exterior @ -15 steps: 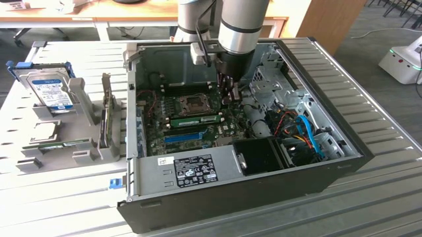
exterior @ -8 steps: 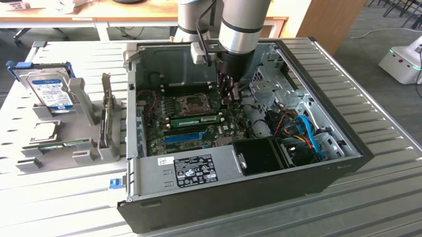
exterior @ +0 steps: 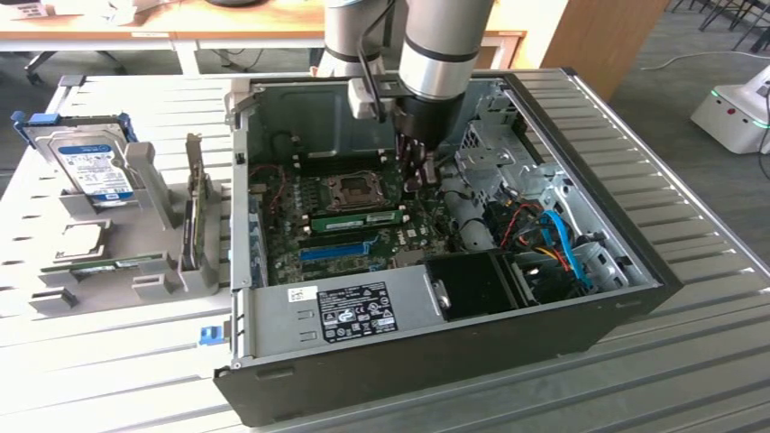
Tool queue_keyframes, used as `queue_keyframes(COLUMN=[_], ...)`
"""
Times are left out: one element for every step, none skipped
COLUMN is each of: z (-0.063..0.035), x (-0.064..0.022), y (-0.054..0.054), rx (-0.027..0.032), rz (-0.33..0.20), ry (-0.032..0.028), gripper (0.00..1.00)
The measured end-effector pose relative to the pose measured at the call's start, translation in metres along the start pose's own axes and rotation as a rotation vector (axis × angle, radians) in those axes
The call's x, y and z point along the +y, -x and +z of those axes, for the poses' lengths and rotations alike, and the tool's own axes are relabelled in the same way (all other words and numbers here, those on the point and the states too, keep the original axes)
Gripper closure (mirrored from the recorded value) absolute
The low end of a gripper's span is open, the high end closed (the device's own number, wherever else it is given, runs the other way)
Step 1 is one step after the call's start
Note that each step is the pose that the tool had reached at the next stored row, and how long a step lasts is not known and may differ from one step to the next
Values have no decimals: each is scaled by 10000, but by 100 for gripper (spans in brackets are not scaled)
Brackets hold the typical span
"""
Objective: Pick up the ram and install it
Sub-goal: 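Press down the ram until it locks into place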
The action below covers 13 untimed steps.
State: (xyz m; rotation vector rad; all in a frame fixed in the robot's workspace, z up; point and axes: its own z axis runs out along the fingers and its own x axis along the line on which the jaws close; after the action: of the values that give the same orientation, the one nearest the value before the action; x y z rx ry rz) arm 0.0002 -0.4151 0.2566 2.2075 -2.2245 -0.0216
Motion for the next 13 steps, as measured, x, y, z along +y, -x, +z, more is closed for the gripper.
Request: queue_keyframes(z=[6, 10, 14, 16, 17, 19, 22, 24, 27, 31, 34, 37, 41], x=[0, 0, 0, 1, 1, 0, 0, 0, 0, 0, 0, 0, 0], y=[0, 0, 0, -1, -1, 0, 0, 0, 0, 0, 0, 0, 0], rx=[0, 0, 1, 3, 4, 3, 1, 1, 0, -1, 0, 0, 0], rz=[0, 0, 1, 2, 1, 1, 2, 2, 1, 1, 1, 1, 2], ry=[-2, -2, -2, -2, -2, -2, -3, -3, -3, -3, -3, -3, -3], gripper=[89, 89, 89, 89, 89, 89, 89, 89, 89, 89, 89, 89, 89])
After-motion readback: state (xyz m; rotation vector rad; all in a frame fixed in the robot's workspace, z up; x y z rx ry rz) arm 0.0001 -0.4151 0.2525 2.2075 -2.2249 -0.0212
